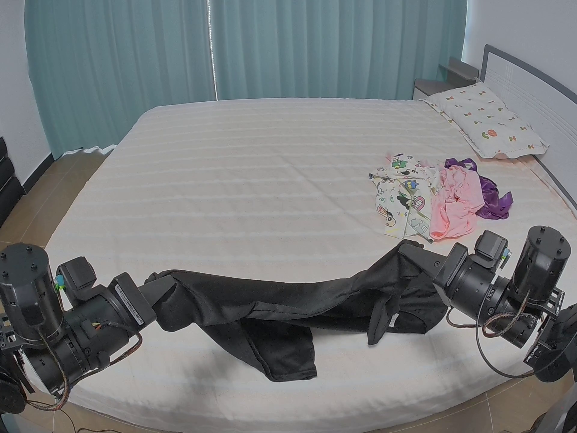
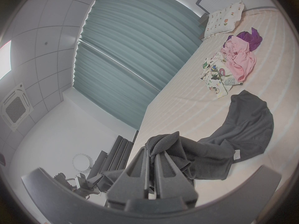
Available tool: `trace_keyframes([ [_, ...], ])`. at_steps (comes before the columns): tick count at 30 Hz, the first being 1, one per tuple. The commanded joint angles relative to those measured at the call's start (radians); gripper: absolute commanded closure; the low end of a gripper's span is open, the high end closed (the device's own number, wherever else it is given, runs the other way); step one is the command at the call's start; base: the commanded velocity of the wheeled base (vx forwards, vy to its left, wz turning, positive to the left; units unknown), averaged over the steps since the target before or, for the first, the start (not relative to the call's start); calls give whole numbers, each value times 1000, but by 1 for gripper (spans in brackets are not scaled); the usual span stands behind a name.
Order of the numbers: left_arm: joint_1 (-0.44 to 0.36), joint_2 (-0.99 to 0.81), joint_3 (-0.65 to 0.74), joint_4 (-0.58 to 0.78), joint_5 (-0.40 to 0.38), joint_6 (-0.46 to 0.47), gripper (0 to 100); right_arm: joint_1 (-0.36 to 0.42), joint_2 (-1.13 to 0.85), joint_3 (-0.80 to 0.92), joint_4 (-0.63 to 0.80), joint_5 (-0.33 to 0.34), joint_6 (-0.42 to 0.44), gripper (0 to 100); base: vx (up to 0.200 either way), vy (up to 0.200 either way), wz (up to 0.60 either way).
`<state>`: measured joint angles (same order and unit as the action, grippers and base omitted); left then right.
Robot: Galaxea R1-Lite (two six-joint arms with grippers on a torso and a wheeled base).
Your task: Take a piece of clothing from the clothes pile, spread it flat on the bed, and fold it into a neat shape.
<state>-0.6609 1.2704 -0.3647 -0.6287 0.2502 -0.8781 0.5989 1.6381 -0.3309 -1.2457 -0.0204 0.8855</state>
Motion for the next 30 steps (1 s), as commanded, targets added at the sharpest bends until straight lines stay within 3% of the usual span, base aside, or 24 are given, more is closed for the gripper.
trace_keyframes([
  [1, 0, 0, -3, 0, 1, 1, 100, 10, -26, 12, 0, 2, -11, 100, -200, 0, 0],
  [8, 0, -3, -11, -2, 3, -1, 100, 59, -75, 27, 6, 4, -27, 100, -200, 0, 0],
  [14, -20, -108, -60, 6, 6, -2, 100, 71, -297, -25, 60, 33, -30, 100, -167, 0, 0],
  [17, -16, -135, -122, 27, 7, 2, 100, 42, -442, -157, 215, 66, -30, 100, 0, 0, 0],
  [20, -8, -143, -247, 89, 9, 4, 100, 21, -567, -372, 476, 116, -23, 100, 0, 0, 0],
  [24, 29, -128, -425, 221, 9, 2, 100, -107, -535, -632, 687, 165, 0, 100, 0, 0, 0],
  [30, 139, -48, -534, 259, 0, 1, 100, -314, -225, -950, 704, 263, 62, 100, 0, 0, 0],
])
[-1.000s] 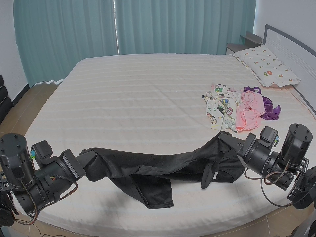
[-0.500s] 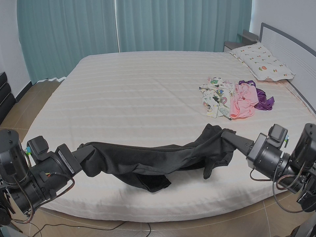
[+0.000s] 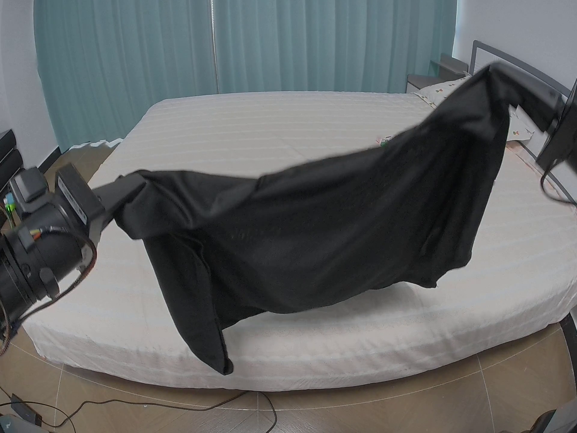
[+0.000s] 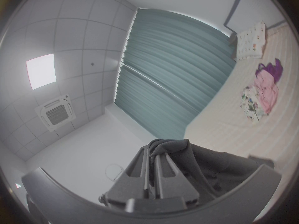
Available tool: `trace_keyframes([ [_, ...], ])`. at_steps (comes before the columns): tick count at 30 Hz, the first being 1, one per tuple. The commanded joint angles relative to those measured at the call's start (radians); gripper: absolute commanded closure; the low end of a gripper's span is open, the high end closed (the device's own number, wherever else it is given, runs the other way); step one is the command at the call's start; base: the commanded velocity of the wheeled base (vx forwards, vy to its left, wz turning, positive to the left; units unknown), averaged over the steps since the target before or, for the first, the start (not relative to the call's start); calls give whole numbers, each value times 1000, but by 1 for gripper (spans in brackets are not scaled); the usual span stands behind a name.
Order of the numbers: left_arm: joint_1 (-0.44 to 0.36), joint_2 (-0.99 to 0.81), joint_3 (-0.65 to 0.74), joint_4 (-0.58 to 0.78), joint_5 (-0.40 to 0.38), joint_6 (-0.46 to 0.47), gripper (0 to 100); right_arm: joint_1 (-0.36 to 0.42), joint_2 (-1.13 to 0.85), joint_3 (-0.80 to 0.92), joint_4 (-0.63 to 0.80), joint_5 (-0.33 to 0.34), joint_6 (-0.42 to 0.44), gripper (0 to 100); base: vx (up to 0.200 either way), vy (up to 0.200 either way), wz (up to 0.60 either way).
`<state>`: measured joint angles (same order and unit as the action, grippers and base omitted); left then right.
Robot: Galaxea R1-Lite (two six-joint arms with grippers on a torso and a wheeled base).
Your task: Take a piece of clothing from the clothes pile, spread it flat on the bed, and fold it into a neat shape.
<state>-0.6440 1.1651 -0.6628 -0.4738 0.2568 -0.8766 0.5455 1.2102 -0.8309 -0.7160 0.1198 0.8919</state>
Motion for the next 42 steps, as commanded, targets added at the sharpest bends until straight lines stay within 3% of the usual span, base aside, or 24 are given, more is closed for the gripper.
trace_keyframes([
  [1, 135, 77, -238, 101, -7, -1, 100, -271, 246, -476, 174, 124, 55, 100, 0, 0, 0],
  [6, 156, 174, -235, 98, -13, -4, 100, -311, 465, -593, 174, 123, 25, 100, 0, 0, 0],
  [8, 176, 261, -244, 89, -33, -5, 100, -320, 589, -637, 168, 106, -42, 100, 0, 0, 0],
  [11, 198, 309, -262, 66, -53, -5, 100, -319, 651, -656, 164, 57, -77, 100, 67, 0, 0],
  [12, 224, 393, -284, 12, -71, -5, 100, -309, 727, -679, 156, -28, -111, 100, 200, 0, 0],
  [14, 236, 456, -302, -35, -77, -5, 100, -306, 789, -697, 130, -71, -119, 100, 200, 0, 0],
  [21, 284, 653, -371, -112, -80, -5, 100, -294, 911, -699, 16, -154, -125, 100, 200, 0, 0],
  [34, 311, 851, -434, -109, -113, -7, 100, -288, 1057, -685, -43, -167, -131, 100, 200, 0, 0],
  [41, 314, 958, -465, -121, -106, -24, 100, -277, 1128, -685, -62, -200, -153, 100, 0, 0, 0],
  [42, 316, 970, -475, -124, -105, -27, 0, -277, 1132, -686, -63, -200, -157, 100, 0, 0, 0],
])
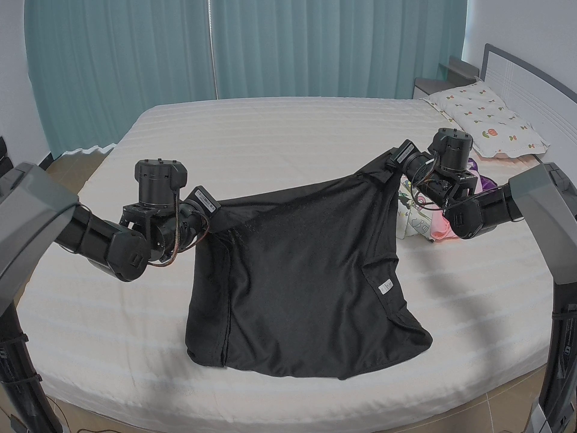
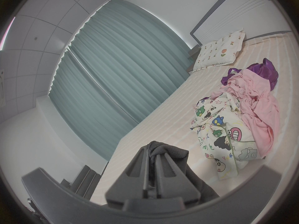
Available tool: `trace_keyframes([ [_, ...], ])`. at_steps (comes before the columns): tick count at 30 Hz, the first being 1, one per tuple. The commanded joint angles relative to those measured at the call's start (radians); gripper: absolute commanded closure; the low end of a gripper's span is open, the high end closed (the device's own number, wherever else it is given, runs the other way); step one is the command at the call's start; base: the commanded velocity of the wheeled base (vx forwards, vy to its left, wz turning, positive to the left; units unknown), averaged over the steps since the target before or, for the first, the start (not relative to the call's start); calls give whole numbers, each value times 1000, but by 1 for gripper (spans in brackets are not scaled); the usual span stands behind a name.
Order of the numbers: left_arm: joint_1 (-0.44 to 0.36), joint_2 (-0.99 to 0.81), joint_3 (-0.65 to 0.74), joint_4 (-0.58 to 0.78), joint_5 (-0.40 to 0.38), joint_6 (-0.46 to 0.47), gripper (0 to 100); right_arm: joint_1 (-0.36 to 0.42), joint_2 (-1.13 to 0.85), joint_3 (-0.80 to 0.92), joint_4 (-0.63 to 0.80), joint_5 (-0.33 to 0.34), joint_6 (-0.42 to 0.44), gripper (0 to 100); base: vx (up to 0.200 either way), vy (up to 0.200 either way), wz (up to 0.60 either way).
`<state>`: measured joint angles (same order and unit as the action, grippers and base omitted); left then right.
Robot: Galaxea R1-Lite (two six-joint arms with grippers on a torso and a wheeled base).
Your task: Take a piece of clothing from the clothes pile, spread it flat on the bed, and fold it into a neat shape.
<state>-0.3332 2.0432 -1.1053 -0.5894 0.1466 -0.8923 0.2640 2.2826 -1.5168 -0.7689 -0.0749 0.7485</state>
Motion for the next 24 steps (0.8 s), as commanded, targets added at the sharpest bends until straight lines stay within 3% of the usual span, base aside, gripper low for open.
trace_keyframes([
  [1, 11, 117, -54, -12, 8, -17, 0, 3, 74, -3, -10, -5, -21, 0, 0, 0, 0],
  [7, 62, 249, -165, -9, 19, -22, 0, -9, 160, -51, 2, -19, -40, 0, 0, 0, 0],
  [12, 86, 293, -200, -9, 68, -22, 0, -45, 213, -112, 57, -95, -43, 0, 0, 0, 0],
  [16, 97, 292, -182, -4, 74, -23, 0, -66, 235, -126, 186, -123, -34, 0, 0, 0, 0],
  [19, 95, 241, -111, -3, 71, -40, 0, -66, 190, -79, 227, -121, -24, 0, 0, 0, 0],
  [24, 85, 92, 94, -12, 45, -43, 0, -35, 26, 191, 218, -82, -31, 0, 0, 0, 0],
])
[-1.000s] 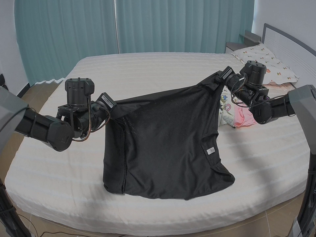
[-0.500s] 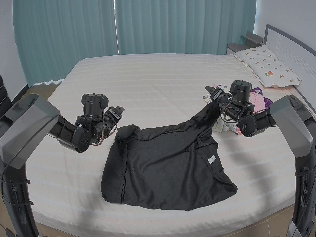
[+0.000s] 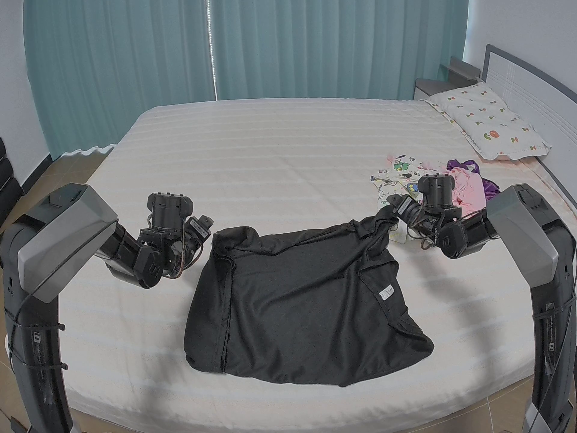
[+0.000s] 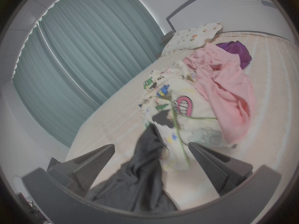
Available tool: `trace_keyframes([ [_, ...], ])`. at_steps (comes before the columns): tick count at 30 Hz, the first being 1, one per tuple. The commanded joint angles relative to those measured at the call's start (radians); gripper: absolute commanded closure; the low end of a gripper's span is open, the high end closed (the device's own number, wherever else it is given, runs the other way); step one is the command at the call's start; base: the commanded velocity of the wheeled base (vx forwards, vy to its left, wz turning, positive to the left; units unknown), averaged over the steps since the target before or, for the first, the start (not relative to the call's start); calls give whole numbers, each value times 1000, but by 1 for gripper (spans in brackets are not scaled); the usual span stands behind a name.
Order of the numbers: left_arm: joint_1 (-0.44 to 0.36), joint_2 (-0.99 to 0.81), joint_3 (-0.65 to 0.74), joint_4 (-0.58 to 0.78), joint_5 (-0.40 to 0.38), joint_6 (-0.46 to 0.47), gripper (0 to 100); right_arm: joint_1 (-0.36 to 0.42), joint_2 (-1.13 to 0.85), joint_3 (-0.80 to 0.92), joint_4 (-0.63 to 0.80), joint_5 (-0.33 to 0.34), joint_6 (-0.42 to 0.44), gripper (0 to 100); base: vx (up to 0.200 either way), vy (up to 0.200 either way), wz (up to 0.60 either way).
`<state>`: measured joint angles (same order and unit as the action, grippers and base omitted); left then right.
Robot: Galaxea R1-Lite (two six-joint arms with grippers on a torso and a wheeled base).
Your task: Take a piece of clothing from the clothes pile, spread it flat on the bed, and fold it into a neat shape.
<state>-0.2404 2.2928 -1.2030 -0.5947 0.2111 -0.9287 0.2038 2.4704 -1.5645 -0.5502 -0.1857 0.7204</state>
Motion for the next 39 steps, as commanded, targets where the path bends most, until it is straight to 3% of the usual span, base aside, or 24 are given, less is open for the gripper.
trace_keyframes([
  [1, -10, -185, 234, -8, -29, -9, 0, 37, -189, 294, -4, 37, -4, 0, 0, 0, 0],
  [5, -17, -305, 415, -30, -133, -101, 0, 103, -268, 497, -14, 68, -15, 0, 0, 0, 0],
  [9, -19, -374, 550, -100, -225, -173, 0, 174, -252, 535, -22, 55, -76, 0, 0, 0, 0],
  [13, -19, -366, 603, -175, -231, -197, 0, 213, -231, 557, -10, -6, -187, 0, 0, 0, 0],
  [20, -20, -354, 605, -186, -257, -228, 0, 243, -199, 574, -20, -121, -325, 0, 0, 0, 0],
  [26, -31, -352, 611, -188, -259, -228, 0, 279, -192, 554, -8, -130, -348, 0, 0, 0, 0],
  [39, -31, -351, 609, -188, -260, -228, 0, 247, -159, 546, -16, -123, -357, 0, 0, 0, 0],
])
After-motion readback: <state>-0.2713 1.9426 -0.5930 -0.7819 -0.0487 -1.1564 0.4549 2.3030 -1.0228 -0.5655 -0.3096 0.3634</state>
